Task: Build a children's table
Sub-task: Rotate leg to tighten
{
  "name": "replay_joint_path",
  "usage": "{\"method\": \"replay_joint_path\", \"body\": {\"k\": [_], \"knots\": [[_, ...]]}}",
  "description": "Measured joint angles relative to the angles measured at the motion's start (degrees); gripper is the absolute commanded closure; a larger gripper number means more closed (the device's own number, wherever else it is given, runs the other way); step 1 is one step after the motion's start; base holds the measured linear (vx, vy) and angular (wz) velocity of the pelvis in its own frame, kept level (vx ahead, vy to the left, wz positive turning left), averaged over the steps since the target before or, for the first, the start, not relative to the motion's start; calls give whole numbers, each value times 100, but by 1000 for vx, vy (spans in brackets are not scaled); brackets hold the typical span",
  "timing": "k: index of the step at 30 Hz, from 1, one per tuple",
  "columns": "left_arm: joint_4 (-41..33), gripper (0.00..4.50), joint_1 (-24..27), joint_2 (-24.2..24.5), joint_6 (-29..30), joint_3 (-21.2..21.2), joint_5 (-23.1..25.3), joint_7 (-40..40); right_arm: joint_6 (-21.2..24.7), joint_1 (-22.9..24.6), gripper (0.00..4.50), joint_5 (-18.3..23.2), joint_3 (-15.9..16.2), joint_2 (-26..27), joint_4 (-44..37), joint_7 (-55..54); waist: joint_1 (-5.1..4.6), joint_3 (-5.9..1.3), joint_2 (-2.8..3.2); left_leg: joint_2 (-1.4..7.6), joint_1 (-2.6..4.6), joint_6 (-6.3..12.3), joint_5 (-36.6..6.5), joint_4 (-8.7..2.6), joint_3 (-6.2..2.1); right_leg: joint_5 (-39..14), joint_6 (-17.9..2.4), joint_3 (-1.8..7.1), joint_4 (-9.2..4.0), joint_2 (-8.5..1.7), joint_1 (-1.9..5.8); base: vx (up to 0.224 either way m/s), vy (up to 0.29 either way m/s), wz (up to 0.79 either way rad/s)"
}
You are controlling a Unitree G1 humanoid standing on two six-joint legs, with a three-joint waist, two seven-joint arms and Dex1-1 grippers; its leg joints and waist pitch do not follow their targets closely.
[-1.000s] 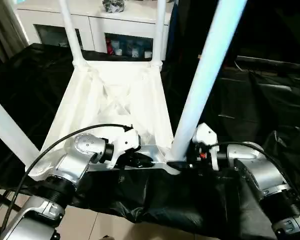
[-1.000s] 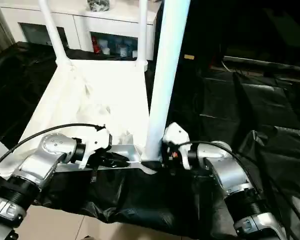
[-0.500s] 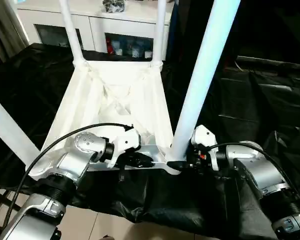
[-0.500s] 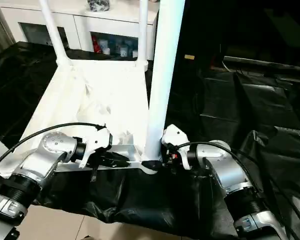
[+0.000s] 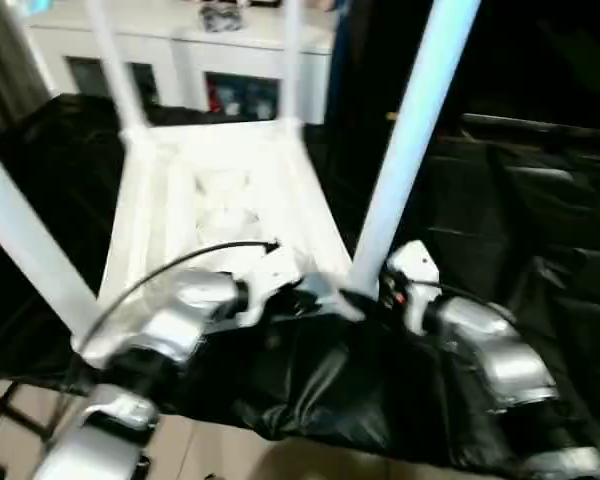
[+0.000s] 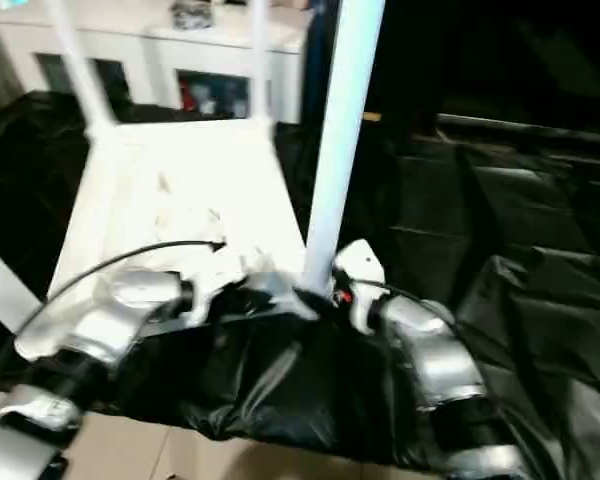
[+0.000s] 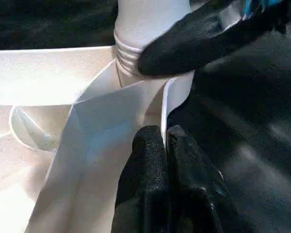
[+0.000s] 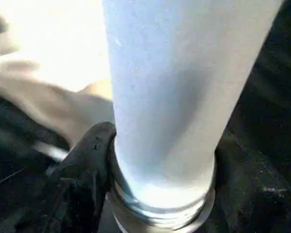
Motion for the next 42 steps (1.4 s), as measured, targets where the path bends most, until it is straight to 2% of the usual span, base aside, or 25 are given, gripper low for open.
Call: {"method": "replay_joint_path", "body": {"k": [6,7,9,11,14,19,23,29,34,36,38,42], "knots": [[76,450,-66,-242,155,34,173,429,-18,-280,182,-169,-176,369,375,-702,-39,-4,27,-8,-8,1,0,-11,-18,1,-2,-14,-98,0,3,0,0,0],[76,450,-66,-243,155,34,174,427,-30,-284,148,-169,-176,369,385,-702,-42,-5,29,-8,-7,2,-1,-12,-16,3,-5,-12,-110,0,4,0,0,0],[76,450,-67,-241,145,40,174,399,-28,-284,113,-116,-200,370,379,-665,-42,-5,32,-9,-7,2,-1,-12,-12,12,-19,-8,-117,0,3,0,0,0],[71,450,-66,-211,126,55,173,333,-12,-283,107,-47,-204,353,361,-537,-43,-4,32,-10,-4,2,-1,-14,-6,25,-36,-4,-117,0,-2,0,0,0],[16,450,-63,-126,106,54,158,153,95,-247,73,21,-197,210,223,-163,-33,-1,29,-9,-7,2,-1,-19,-2,68,-34,-3,-117,0,-10,0,0,0],[-278,450,82,252,-70,-1,-16,-590,282,-56,73,154,126,-408,-282,1014,16,1,29,-8,-8,1,0,-53,4,130,-19,-6,-116,1,-22,0,0,0],[-502,450,206,490,-186,-50,-162,-1138,279,32,73,316,344,-969,-525,1985,105,0,30,5,-14,0,0,-73,18,142,-37,-9,-111,6,-28,0,0,0],[-560,450,281,869,-346,-63,-413,-1917,209,20,73,324,640,-1429,-688,2990,183,4,23,7,-25,1,-1,-70,26,130,-40,-7,-118,7,-32,0,0,0],[-568,450,285,1034,-368,-95,-481,-2276,95,13,73,311,860,-1489,-674,3258,246,9,16,9,-23,-1,0,-61,28,131,-40,-4,-111,6,-31,0,0,0],[-569,450,285,1051,-368,-105,-492,-2357,79,-6,99,296,920,-1492,-665,3343,282,9,15,9,-23,-1,1,-59,30,131,-40,-1,-111,6,-29,0,0,0],[-569,450,284,1071,-362,-111,-510,-2455,9,-46,106,258,954,-1496,-628,3400,312,9,15,9,-24,-1,0,-57,30,131,-40,0,-110,6,-29,0,0,0],[-569,450,280,1113,-347,-126,-558,-2571,-25,-95,135,253,962,-1495,-556,3509,323,9,15,9,-26,-1,0,-57,31,131,-40,-1,-109,6,-29,0,0,0]]}}
